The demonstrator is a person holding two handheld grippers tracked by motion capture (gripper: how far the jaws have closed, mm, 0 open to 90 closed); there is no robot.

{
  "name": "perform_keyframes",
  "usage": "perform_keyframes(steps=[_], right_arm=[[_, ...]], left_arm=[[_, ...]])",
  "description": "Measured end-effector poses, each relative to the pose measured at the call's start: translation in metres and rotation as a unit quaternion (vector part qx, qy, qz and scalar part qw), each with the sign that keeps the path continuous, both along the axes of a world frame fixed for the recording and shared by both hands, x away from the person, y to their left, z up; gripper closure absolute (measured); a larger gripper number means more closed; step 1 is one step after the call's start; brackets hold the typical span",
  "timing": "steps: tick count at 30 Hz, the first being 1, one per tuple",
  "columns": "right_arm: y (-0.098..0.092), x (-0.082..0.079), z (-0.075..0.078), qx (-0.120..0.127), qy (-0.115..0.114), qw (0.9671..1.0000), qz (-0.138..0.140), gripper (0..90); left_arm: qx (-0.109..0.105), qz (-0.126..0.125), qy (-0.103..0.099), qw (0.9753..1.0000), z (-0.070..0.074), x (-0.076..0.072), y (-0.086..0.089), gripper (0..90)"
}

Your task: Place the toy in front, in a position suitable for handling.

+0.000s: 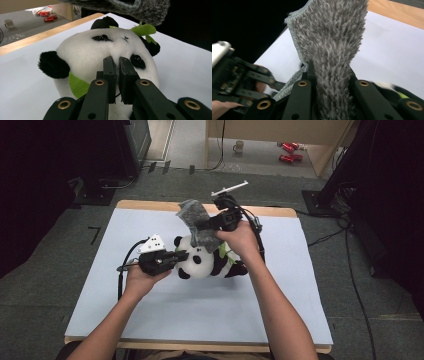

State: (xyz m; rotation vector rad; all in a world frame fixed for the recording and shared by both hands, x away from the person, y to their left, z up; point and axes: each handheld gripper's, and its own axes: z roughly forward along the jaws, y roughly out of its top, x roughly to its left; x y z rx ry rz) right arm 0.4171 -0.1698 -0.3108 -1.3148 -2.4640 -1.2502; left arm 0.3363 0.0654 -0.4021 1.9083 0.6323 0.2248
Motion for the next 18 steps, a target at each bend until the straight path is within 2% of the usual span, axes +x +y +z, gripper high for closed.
perform_keyframes(steps=[5, 6, 9, 10, 11, 12, 15, 18], right_arm=[[0.036, 0.002, -0.007, -0.018, 0.011, 0.9992, 0.035, 76.6], [0.036, 0.002, -0.007, -0.018, 0.011, 0.9992, 0.035, 76.6], [0.050, 0.007, -0.024, -0.037, 0.031, 0.9976, 0.050, 76.6], [0.052, 0.008, -0.029, -0.050, 0.034, 0.9968, 0.051, 76.6], [0.052, 0.008, -0.029, -0.050, 0.034, 0.9968, 0.051, 76.6], [0.048, 0.010, -0.036, -0.045, 0.041, 0.9970, 0.047, 76.5], [0.039, 0.013, -0.039, -0.036, 0.049, 0.9973, 0.040, 76.2], [0.033, 0.013, -0.040, -0.036, 0.044, 0.9978, 0.035, 76.0]], left_arm=[[0.005, 0.002, -0.002, 1.0000, 0.000, 0.001, 0.001, 85.9], [0.005, 0.002, -0.002, 1.0000, 0.000, 0.001, 0.001, 86.0], [0.007, 0.002, -0.001, 1.0000, 0.000, 0.002, 0.002, 85.9], [0.010, 0.002, 0.001, 0.9999, 0.000, 0.003, 0.002, 85.9], [0.010, 0.002, 0.001, 0.9999, 0.000, 0.003, 0.002, 85.9], [0.010, 0.001, 0.003, 0.9999, -0.001, 0.004, 0.003, 85.9], [0.013, 0.001, 0.003, 0.9999, -0.002, 0.004, 0.003, 85.8], [0.011, 0.001, 0.004, 0.9999, -0.002, 0.003, 0.002, 85.8]])
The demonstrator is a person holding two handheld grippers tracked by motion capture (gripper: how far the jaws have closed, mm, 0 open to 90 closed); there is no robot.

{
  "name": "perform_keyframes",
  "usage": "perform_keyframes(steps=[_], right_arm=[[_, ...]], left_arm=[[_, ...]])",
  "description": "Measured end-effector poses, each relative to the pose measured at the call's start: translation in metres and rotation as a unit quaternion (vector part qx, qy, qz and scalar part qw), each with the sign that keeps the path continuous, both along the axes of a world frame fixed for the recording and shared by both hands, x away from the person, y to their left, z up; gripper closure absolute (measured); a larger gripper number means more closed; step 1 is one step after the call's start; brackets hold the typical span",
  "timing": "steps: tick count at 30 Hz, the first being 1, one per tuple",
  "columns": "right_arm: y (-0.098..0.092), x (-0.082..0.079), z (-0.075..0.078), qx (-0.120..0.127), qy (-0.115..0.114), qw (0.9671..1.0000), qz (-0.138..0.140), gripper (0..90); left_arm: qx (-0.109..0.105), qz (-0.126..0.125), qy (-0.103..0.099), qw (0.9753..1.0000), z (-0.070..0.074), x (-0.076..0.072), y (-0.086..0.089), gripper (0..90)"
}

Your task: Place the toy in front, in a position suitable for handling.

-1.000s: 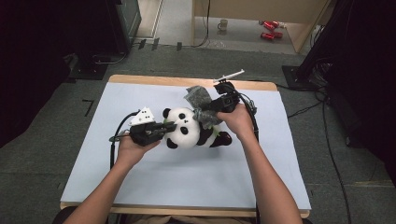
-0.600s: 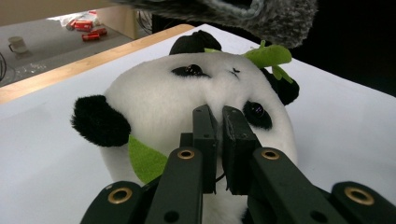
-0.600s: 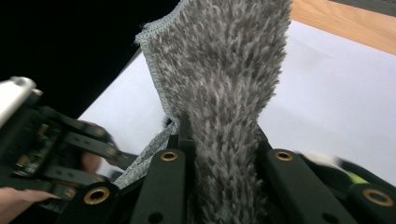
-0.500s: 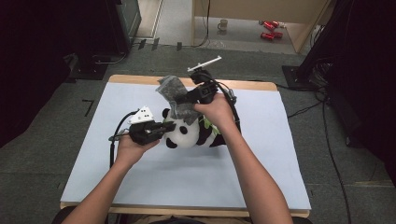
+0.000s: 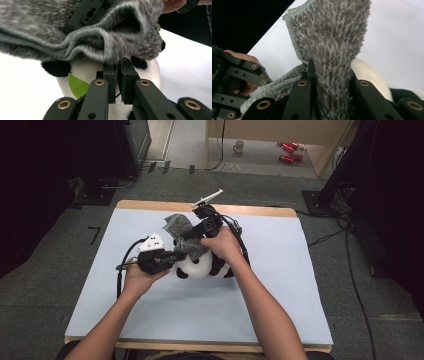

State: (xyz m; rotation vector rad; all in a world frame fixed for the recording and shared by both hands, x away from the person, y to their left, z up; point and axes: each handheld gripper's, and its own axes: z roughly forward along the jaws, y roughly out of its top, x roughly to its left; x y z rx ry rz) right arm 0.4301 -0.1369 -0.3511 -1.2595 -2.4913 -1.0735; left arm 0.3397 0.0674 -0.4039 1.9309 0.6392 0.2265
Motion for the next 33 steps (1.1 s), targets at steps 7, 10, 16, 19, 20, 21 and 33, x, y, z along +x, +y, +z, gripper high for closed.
perform_keyframes(steps=[7, 10, 16, 19, 20, 21, 33], right_arm=[[-0.031, -0.002, -0.003, 0.004, -0.001, 0.9993, -0.037, 76.1], [-0.043, -0.004, -0.003, -0.001, -0.008, 0.9988, -0.049, 76.1], [-0.063, -0.005, -0.005, -0.012, -0.011, 0.9967, -0.079, 76.3], [-0.072, -0.006, -0.005, -0.033, -0.017, 0.9942, -0.100, 76.5], [-0.075, -0.008, -0.003, -0.027, -0.018, 0.9940, -0.105, 76.5], [-0.077, -0.010, -0.001, -0.016, -0.022, 0.9940, -0.106, 76.5], [-0.075, -0.048, 0.037, 0.074, -0.073, 0.9912, -0.083, 76.6]], left_arm=[[-0.005, 0.000, 0.004, 1.0000, -0.002, 0.000, 0.000, 85.6], [-0.005, 0.000, 0.004, 1.0000, -0.001, 0.000, 0.000, 85.5], [-0.011, -0.003, 0.007, 0.9999, 0.000, 0.004, 0.000, 85.6], [-0.017, -0.004, 0.008, 0.9998, 0.002, 0.007, 0.000, 85.5], [-0.018, -0.006, 0.008, 0.9998, 0.003, 0.008, -0.001, 85.5], [-0.018, -0.006, 0.008, 0.9998, 0.003, 0.008, -0.001, 85.5], [-0.017, -0.012, 0.020, 0.9996, 0.015, 0.022, -0.010, 85.6]])
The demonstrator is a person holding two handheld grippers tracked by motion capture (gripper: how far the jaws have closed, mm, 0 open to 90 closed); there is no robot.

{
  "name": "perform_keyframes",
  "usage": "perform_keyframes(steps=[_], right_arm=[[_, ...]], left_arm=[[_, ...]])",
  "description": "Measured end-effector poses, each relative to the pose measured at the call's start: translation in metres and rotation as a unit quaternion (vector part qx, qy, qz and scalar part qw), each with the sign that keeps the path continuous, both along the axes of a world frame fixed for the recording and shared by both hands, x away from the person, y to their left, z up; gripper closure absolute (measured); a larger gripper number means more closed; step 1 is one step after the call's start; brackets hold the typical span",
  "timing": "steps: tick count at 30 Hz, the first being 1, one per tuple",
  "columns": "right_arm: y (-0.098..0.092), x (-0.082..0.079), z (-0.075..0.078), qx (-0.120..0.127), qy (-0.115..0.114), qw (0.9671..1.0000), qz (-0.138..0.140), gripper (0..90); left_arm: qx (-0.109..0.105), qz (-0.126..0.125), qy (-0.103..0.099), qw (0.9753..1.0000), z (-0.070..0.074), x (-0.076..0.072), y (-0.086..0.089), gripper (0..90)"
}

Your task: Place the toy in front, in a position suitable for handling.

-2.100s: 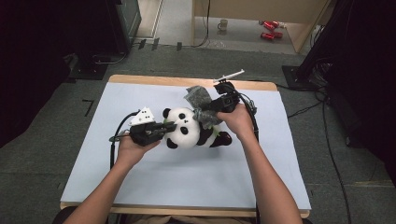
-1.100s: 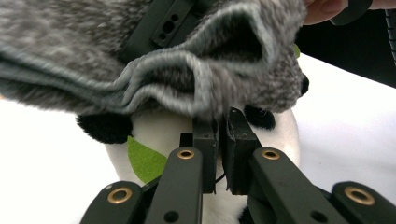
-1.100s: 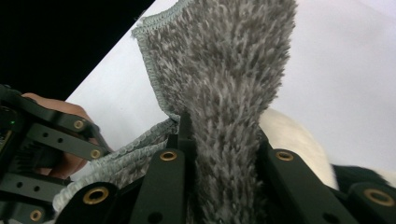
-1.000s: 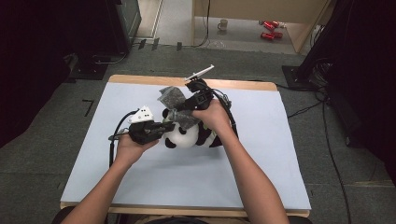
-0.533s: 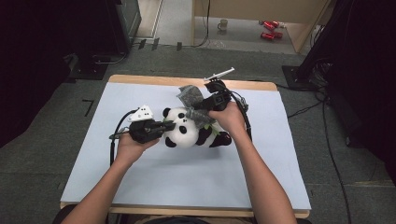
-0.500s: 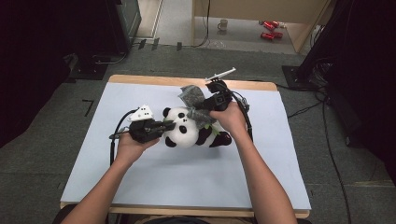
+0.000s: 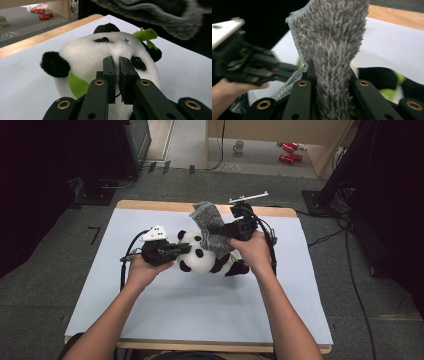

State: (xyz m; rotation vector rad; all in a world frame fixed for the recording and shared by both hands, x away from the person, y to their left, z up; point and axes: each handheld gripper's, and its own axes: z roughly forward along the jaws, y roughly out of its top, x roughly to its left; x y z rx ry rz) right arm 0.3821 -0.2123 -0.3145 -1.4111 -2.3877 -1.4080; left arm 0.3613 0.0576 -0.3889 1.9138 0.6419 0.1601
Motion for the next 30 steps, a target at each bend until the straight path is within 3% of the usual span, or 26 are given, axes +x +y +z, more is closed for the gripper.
perform_keyframes(steps=[2, 7, 8, 11, 13, 15, 16, 18, 23, 27, 30], right_arm=[[0.005, -0.007, 0.000, 0.002, -0.005, 1.0000, 0.008, 76.5], [0.019, -0.024, -0.020, 0.028, 0.005, 0.9995, 0.017, 76.6], [0.019, -0.024, -0.020, 0.028, 0.005, 0.9995, 0.017, 76.6], [0.026, -0.028, -0.041, 0.023, 0.008, 0.9997, 0.003, 76.4], [0.025, -0.031, -0.049, 0.009, -0.007, 0.9999, -0.008, 76.0], [0.023, -0.032, -0.052, 0.011, -0.013, 0.9998, -0.011, 75.8], [0.019, -0.035, -0.056, -0.003, -0.030, 0.9994, -0.015, 75.7], [0.014, -0.037, -0.058, -0.012, -0.037, 0.9990, -0.023, 75.6], [-0.001, -0.035, -0.063, -0.018, -0.031, 0.9986, -0.039, 75.3], [-0.015, -0.035, -0.065, -0.059, -0.033, 0.9958, -0.063, 75.7], [-0.027, -0.032, -0.068, -0.052, -0.022, 0.9958, -0.072, 75.7]], left_arm=[[0.005, -0.002, 0.006, 1.0000, 0.002, 0.003, 0.000, 85.6], [0.003, 0.002, 0.018, 0.9998, 0.005, 0.008, -0.001, 85.6], [0.004, 0.001, 0.018, 0.9998, 0.005, 0.008, -0.001, 85.6], [0.005, 0.008, 0.020, 0.9998, 0.005, 0.009, -0.001, 85.7], [0.007, 0.008, 0.020, 0.9997, 0.005, 0.009, -0.001, 85.7], [0.006, 0.007, 0.023, 0.9997, 0.004, 0.009, 0.000, 85.7], [0.007, 0.010, 0.023, 0.9997, 0.002, 0.009, 0.000, 85.6], [0.005, 0.012, 0.025, 0.9996, 0.001, 0.010, 0.000, 85.6], [0.000, 0.018, 0.031, 0.9994, -0.003, 0.011, 0.004, 85.5], [-0.002, 0.020, 0.031, 0.9993, -0.003, 0.012, 0.005, 85.5], [-0.006, 0.018, 0.032, 0.9993, -0.004, 0.012, 0.005, 85.4]])
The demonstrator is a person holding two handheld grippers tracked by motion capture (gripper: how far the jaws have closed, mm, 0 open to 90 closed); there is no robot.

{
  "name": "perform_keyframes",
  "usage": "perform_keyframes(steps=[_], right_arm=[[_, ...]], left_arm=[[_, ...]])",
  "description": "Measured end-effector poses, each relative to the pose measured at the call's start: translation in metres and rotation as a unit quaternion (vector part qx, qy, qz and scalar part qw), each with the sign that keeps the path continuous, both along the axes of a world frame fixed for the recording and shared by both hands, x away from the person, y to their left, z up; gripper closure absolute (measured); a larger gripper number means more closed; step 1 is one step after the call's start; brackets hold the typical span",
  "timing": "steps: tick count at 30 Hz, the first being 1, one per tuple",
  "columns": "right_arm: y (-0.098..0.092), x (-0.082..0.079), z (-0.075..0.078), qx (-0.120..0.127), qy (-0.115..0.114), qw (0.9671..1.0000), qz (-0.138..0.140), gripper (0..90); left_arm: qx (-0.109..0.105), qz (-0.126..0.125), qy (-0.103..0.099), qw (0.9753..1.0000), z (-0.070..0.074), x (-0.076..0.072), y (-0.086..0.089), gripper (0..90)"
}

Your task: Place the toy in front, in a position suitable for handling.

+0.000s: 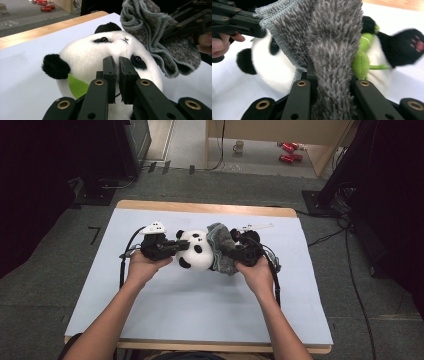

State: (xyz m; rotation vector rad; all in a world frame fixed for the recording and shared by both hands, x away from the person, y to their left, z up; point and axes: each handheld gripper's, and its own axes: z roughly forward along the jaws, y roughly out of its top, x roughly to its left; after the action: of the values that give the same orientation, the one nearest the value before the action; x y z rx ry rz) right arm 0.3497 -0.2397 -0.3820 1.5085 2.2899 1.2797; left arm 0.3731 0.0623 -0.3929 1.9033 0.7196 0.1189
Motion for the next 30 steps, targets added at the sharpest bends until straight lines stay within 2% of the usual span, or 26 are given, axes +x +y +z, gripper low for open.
perform_keyframes(steps=[5, 9, 10, 12, 16, 17, 21, 22, 26, 27, 28, 29, 30], right_arm=[[-0.011, 0.000, 0.009, -0.004, -0.003, 0.9999, -0.014, 77.3], [-0.011, -0.004, 0.026, 0.028, -0.022, 0.9993, -0.011, 77.4], [-0.011, -0.004, 0.026, 0.028, -0.022, 0.9993, -0.011, 77.4], [-0.002, -0.007, 0.039, 0.041, -0.037, 0.9985, 0.003, 77.4], [0.011, -0.008, 0.046, 0.051, -0.042, 0.9976, 0.022, 77.4], [0.021, -0.008, 0.048, 0.059, -0.041, 0.9969, 0.033, 77.4], [0.035, -0.006, 0.045, 0.061, -0.038, 0.9963, 0.047, 77.4], [0.044, -0.004, 0.041, 0.066, -0.029, 0.9959, 0.055, 77.4], [0.054, -0.002, 0.032, 0.071, -0.017, 0.9951, 0.066, 77.4], [0.060, 0.000, 0.026, 0.061, -0.010, 0.9958, 0.067, 77.4], [0.060, 0.000, 0.026, 0.061, -0.010, 0.9958, 0.067, 77.4], [0.061, 0.002, 0.018, 0.051, -0.006, 0.9967, 0.062, 77.3], [0.059, 0.002, 0.015, 0.052, -0.007, 0.9968, 0.060, 77.2]], left_arm=[[-0.003, -0.002, -0.002, 1.0000, 0.000, -0.001, -0.002, 85.3], [-0.002, -0.002, -0.002, 1.0000, 0.000, -0.002, -0.002, 85.3], [-0.001, -0.001, -0.003, 1.0000, 0.000, -0.002, -0.002, 85.3], [-0.002, 0.000, -0.002, 1.0000, 0.000, -0.002, -0.003, 85.3], [-0.003, 0.000, -0.003, 1.0000, 0.001, -0.003, -0.003, 85.3], [-0.002, -0.001, -0.004, 1.0000, 0.001, -0.003, -0.004, 85.3], [-0.002, -0.001, -0.004, 1.0000, 0.001, -0.004, -0.004, 85.3], [-0.002, -0.001, -0.005, 1.0000, 0.001, -0.004, -0.004, 85.3], [-0.002, -0.001, -0.005, 1.0000, 0.001, -0.004, -0.004, 85.2], [-0.001, -0.001, -0.006, 1.0000, 0.001, -0.005, -0.005, 85.2], [-0.001, -0.001, -0.006, 1.0000, 0.001, -0.005, -0.005, 85.2], [0.009, 0.000, -0.007, 0.9999, 0.001, -0.005, -0.005, 85.2], [0.007, -0.002, -0.006, 1.0000, 0.000, -0.005, -0.004, 85.2]])
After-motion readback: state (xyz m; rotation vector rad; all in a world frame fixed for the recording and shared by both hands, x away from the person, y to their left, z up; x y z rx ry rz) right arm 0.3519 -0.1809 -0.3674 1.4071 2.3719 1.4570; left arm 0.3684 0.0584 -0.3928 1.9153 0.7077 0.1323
